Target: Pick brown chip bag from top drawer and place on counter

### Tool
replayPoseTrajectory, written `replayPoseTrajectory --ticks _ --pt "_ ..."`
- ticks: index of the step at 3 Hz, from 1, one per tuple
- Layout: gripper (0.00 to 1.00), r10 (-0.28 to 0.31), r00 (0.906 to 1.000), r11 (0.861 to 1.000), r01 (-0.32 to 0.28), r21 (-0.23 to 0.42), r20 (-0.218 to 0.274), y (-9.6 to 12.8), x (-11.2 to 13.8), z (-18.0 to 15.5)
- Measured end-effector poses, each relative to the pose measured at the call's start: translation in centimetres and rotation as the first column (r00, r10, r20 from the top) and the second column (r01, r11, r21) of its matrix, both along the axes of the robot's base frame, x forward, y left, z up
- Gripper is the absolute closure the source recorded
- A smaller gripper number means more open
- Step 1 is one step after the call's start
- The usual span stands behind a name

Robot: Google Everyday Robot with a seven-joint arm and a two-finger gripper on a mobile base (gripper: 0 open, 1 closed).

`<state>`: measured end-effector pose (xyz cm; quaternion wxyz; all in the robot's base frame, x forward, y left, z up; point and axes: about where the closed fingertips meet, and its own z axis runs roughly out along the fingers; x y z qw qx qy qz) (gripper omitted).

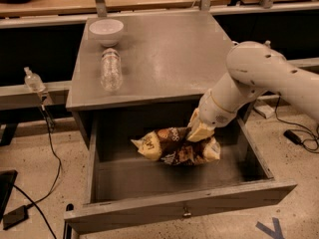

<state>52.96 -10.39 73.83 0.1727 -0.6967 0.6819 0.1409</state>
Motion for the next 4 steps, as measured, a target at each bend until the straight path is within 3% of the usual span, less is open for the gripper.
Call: replayPoseTrajectory --ticks 2,3,4 --pt "1.0 -0.003 0.9916 1.0 0.006 -0.019 0.13 -3.6 -0.4 9.1" --pt "1.0 0.004 0.9913 0.998 0.005 -0.07 0.132 -6.6 1.3 11.8" --pt "1.0 -0.007 0.9985 0.985 0.017 -0.172 0.055 -10.2 4.4 12.6"
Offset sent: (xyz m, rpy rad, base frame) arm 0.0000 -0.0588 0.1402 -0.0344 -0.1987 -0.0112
